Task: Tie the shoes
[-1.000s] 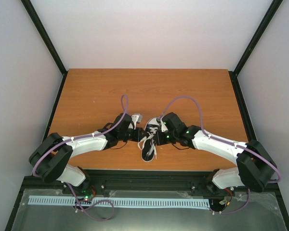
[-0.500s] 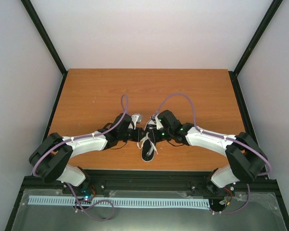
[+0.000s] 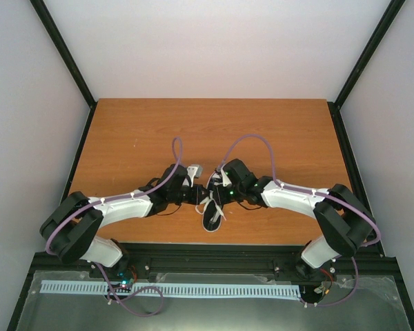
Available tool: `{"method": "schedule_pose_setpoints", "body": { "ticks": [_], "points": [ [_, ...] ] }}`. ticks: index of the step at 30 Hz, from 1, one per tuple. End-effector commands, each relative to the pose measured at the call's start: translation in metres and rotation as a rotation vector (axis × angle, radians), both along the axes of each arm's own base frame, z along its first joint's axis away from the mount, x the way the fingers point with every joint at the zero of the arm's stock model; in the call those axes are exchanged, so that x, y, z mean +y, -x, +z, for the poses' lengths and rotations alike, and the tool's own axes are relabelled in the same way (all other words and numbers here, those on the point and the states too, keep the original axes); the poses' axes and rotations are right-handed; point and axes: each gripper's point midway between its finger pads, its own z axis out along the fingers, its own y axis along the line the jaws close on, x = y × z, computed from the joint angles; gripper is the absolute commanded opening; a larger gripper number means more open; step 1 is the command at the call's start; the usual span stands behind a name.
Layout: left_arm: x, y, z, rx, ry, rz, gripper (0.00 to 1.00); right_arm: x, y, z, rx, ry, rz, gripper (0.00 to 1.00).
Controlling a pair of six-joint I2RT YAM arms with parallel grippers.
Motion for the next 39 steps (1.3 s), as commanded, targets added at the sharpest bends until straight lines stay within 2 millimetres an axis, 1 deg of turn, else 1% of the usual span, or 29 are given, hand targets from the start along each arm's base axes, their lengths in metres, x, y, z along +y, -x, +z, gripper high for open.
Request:
{"method": "schedule_pose_setpoints", "body": {
  "ticks": [1,6,9,12,16,19,21,25,28,31,35,39],
  "points": [
    [-0.006,-0.006,0.020,-0.047,0.064,0.001,0.01,-0.001,-0.006,-0.007,-0.016,0.030,-0.009,0.03],
    [-0.008,-0.007,0.021,-0.045,0.074,0.001,0.01,0.002,-0.004,-0.008,-0.023,0.038,0.002,0.03],
    [-0.010,-0.005,0.022,-0.045,0.086,-0.012,0.01,-0.001,-0.006,-0.010,-0.027,0.051,-0.018,0.03],
    [-0.013,0.001,0.024,-0.046,0.109,-0.047,0.01,-0.006,-0.010,-0.011,-0.035,0.058,-0.060,0.03],
    [-0.013,0.012,0.019,-0.027,0.119,-0.095,0.01,-0.008,-0.012,-0.010,-0.040,0.051,-0.092,0.03],
    [-0.009,0.019,0.012,-0.011,0.109,-0.101,0.06,-0.009,-0.012,-0.009,-0.041,0.046,-0.098,0.03],
    [-0.005,0.020,0.011,-0.016,0.096,-0.094,0.13,-0.011,-0.010,-0.011,-0.038,0.050,-0.099,0.03],
    [0.004,0.014,0.021,-0.065,0.064,-0.053,0.28,-0.012,-0.008,-0.014,-0.027,0.052,-0.097,0.03],
    [0.012,0.008,0.028,-0.099,0.025,-0.015,0.37,-0.012,-0.007,-0.015,-0.024,0.051,-0.097,0.03],
    [0.019,0.000,0.026,-0.092,-0.018,0.013,0.39,-0.012,-0.007,-0.014,-0.025,0.050,-0.096,0.03],
    [0.025,-0.013,0.009,-0.028,-0.029,0.041,0.37,-0.012,-0.007,-0.014,-0.025,0.049,-0.096,0.03],
    [0.017,-0.020,-0.002,0.019,-0.008,0.003,0.35,-0.011,-0.006,-0.014,-0.021,0.044,-0.093,0.03]
  ]
}}
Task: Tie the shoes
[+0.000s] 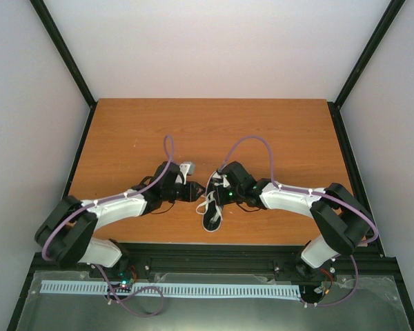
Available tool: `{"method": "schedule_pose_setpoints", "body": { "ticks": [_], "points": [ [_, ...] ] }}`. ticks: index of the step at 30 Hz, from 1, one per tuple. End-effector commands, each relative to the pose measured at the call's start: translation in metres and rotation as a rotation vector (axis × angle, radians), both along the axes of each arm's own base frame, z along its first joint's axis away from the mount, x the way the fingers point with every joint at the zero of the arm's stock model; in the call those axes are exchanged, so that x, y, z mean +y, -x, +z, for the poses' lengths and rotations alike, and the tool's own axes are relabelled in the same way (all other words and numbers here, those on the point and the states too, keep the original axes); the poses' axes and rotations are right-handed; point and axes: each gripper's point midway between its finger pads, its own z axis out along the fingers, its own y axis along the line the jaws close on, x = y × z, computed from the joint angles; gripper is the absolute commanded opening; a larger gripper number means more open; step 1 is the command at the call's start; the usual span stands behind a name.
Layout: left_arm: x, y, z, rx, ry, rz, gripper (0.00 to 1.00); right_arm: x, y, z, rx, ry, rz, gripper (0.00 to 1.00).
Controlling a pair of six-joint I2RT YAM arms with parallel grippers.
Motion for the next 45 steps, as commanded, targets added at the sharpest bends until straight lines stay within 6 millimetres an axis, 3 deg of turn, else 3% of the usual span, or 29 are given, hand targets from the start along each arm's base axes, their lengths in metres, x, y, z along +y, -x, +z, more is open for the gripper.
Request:
{"method": "schedule_pose_setpoints", "body": {
  "ticks": [1,5,13,28,45],
  "points": [
    [-0.014,-0.008,-0.005,0.034,0.023,-0.066,0.34,-0.006,0.000,-0.003,-0.006,0.016,-0.016,0.03],
    [-0.027,-0.006,-0.011,0.048,0.053,-0.143,0.31,-0.006,0.000,-0.003,-0.007,0.018,-0.016,0.03],
    [-0.036,-0.007,-0.016,0.035,0.059,-0.198,0.30,-0.006,0.001,-0.003,-0.006,0.019,-0.016,0.03],
    [-0.031,-0.005,-0.007,0.009,0.093,-0.164,0.29,-0.007,0.002,-0.004,-0.001,0.021,-0.014,0.03],
    [-0.031,-0.004,-0.011,0.021,0.108,-0.150,0.29,-0.007,0.003,-0.005,0.003,0.024,-0.011,0.03]
  ]
}}
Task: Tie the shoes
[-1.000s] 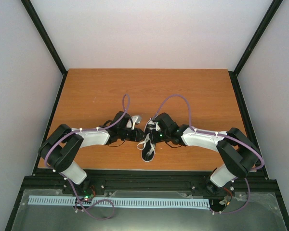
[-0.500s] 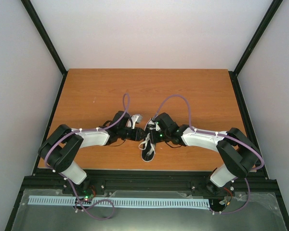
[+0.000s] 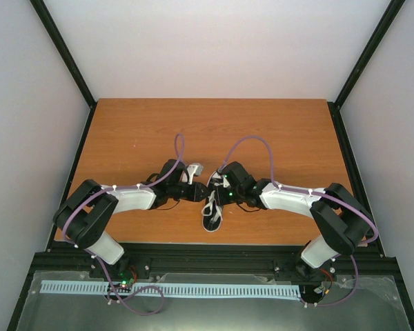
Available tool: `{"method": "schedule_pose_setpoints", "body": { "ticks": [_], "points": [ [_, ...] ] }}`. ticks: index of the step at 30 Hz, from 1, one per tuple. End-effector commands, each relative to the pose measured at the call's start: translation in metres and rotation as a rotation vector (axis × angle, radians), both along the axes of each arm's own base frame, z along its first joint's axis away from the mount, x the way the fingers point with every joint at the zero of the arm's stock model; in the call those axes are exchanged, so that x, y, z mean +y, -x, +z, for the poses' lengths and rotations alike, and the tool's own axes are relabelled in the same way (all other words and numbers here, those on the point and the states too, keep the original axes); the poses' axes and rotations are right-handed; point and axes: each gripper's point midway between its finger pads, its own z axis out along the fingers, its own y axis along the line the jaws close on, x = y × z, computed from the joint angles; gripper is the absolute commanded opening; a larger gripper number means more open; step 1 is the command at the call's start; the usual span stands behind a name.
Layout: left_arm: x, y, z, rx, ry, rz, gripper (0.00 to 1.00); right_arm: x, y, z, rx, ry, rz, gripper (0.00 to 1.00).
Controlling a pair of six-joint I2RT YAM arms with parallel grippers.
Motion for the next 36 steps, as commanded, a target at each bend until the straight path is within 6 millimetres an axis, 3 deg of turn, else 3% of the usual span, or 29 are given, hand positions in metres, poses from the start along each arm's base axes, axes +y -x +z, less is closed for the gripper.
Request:
{"method": "schedule_pose_setpoints", "body": {
  "ticks": [1,36],
  "points": [
    [-0.0032,-0.0045,0.0083,-0.024,0.039,0.009,0.29,-0.0067,0.0023,-0.0044,0.001,0.023,-0.011,0.03],
    [-0.0103,0.0008,0.0091,-0.011,0.097,-0.024,0.34,-0.0056,0.0032,-0.0045,0.007,0.021,-0.005,0.03]
  ]
}}
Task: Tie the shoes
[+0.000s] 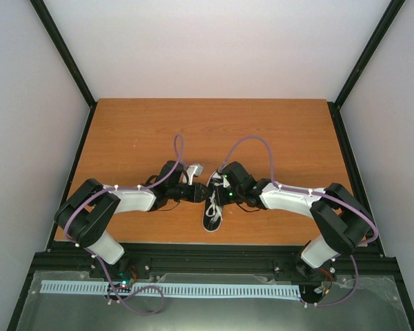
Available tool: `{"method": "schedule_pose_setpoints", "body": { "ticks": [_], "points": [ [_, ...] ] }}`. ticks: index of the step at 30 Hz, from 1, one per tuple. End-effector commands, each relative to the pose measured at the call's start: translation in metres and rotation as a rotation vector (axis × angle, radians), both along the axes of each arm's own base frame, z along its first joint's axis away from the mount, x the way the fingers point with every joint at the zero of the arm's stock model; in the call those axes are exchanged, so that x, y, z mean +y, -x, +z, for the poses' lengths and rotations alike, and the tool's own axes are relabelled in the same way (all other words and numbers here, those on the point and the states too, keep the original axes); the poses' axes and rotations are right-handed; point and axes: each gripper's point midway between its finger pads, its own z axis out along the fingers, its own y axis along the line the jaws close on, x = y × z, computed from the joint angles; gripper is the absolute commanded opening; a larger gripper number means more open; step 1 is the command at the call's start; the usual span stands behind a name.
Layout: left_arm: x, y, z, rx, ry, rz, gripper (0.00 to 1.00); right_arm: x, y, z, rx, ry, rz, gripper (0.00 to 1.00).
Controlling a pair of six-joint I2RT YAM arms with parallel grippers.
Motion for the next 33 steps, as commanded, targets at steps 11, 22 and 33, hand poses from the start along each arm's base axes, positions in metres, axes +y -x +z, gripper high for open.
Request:
{"method": "schedule_pose_setpoints", "body": {
  "ticks": [11,22,33],
  "points": [
    [-0.0103,-0.0017,0.0055,-0.005,0.051,-0.040,0.38,-0.0055,0.0035,-0.0051,0.010,0.022,-0.004,0.03],
    [-0.0091,-0.0012,0.0127,-0.018,0.064,-0.032,0.41,-0.0046,0.0035,-0.0058,0.013,0.020,-0.002,0.03],
    [-0.0019,-0.0024,0.0114,-0.013,0.043,0.015,0.38,-0.0044,0.0031,-0.0052,0.012,0.020,-0.002,0.03]
  ]
}}
